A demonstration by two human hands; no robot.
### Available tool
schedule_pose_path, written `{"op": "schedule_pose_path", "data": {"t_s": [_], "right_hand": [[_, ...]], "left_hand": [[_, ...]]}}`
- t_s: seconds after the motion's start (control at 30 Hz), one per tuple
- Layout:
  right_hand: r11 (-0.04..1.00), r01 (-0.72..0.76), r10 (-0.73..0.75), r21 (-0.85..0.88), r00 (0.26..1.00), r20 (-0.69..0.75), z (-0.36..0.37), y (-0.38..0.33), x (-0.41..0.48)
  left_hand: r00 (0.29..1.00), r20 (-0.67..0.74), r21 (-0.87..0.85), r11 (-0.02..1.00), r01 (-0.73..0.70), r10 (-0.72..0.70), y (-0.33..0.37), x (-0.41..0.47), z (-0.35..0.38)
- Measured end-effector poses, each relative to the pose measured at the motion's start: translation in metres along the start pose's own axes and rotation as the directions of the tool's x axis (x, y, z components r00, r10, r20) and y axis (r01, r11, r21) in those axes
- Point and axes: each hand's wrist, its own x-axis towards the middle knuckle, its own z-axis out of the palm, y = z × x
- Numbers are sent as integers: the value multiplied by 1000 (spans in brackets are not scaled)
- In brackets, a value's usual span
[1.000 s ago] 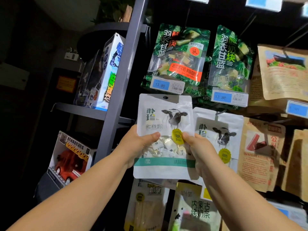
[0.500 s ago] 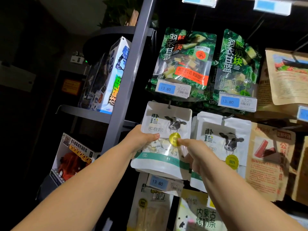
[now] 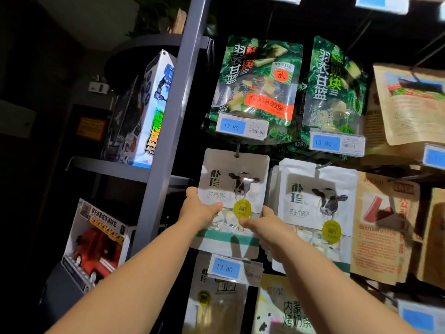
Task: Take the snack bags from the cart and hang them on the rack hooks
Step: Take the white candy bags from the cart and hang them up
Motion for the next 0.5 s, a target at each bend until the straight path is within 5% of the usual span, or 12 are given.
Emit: {"op": "schedule_pose_path", "data": {"t_s": [0.27,0.5], "right_hand": [[987,78,-86,-140,995,-51,-10,4,-18],[977,185,-193,-111,979,-65,-21,24,-49]], "left_hand": [[948,-72,278,919,-279,309,2,-35,11],[911,-63,384,853,-355,407,16,-73,18]]}}
